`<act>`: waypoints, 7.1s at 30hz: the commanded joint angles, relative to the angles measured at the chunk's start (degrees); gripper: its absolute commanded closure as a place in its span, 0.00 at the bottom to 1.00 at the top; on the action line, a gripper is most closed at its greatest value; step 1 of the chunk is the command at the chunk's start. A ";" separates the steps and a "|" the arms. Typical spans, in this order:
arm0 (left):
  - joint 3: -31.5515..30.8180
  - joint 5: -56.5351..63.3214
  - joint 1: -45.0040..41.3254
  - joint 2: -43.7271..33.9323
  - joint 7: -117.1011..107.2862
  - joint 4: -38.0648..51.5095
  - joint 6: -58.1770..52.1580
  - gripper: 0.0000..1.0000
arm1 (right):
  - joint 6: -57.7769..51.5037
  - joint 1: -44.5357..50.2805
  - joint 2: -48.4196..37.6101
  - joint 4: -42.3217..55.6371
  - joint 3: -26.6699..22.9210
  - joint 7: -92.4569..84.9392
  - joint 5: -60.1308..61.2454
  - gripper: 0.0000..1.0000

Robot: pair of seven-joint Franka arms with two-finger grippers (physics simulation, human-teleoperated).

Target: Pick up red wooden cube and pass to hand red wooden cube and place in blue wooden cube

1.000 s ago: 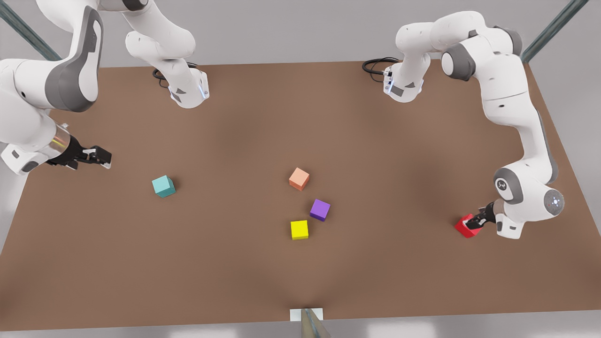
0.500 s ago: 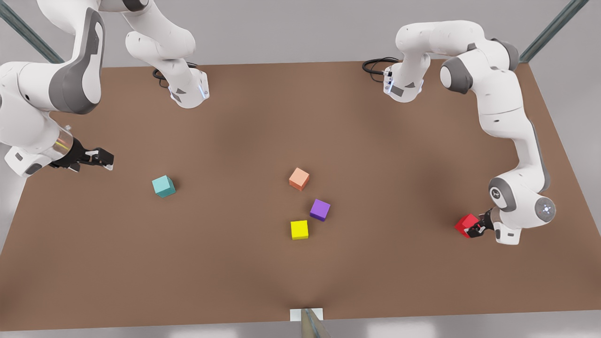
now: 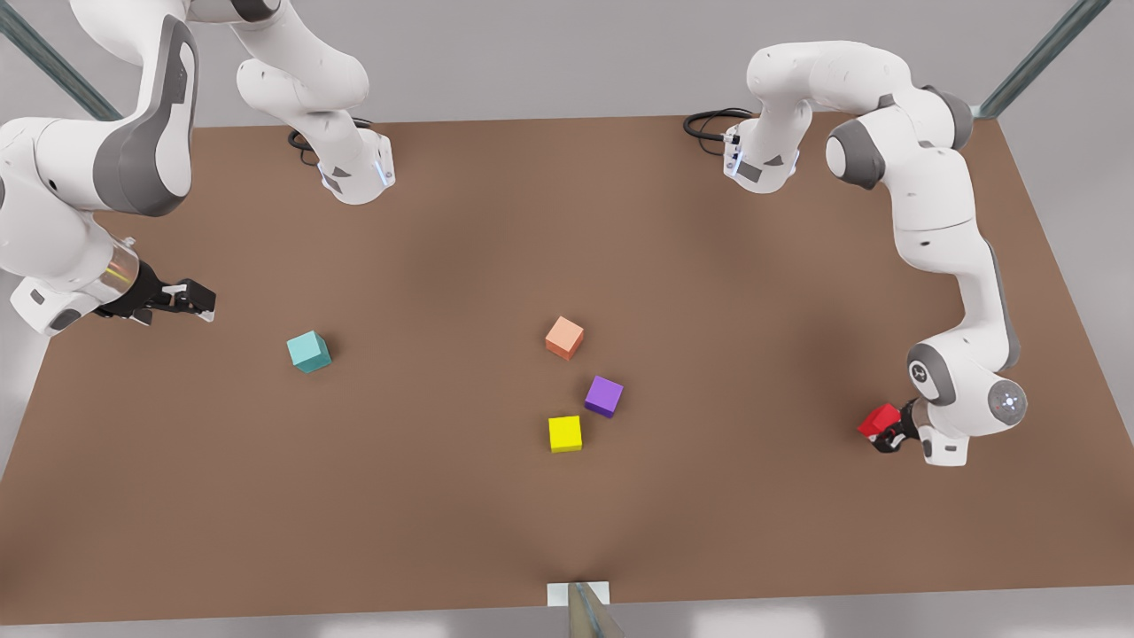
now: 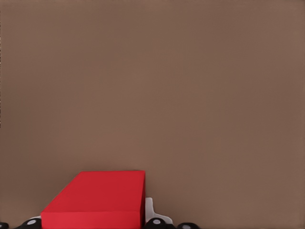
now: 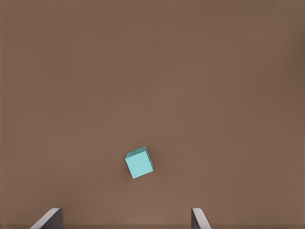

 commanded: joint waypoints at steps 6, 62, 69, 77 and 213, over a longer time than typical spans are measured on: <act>-11.28 -3.72 1.03 -4.41 -3.31 11.44 -24.68 0.48 | -0.11 -0.01 -0.06 -0.01 -0.03 -0.16 0.12 0.00; -60.08 -33.60 -9.87 11.15 36.16 20.77 12.64 0.48 | 20.72 11.42 25.34 -10.55 6.73 -127.07 97.16 0.00; -60.08 -33.61 -9.87 11.15 36.16 20.77 12.64 0.48 | 21.07 11.94 26.48 -10.55 8.31 -127.07 98.39 0.00; -60.08 -33.69 -10.66 11.41 36.16 20.77 14.13 0.48 | 21.51 13.00 27.45 -10.02 8.31 -126.90 99.88 0.00; -22.02 17.81 -2.83 -35.26 19.28 -5.77 -40.89 0.00 | 10.08 -0.62 6.00 -18.91 2.60 -25.24 5.49 0.00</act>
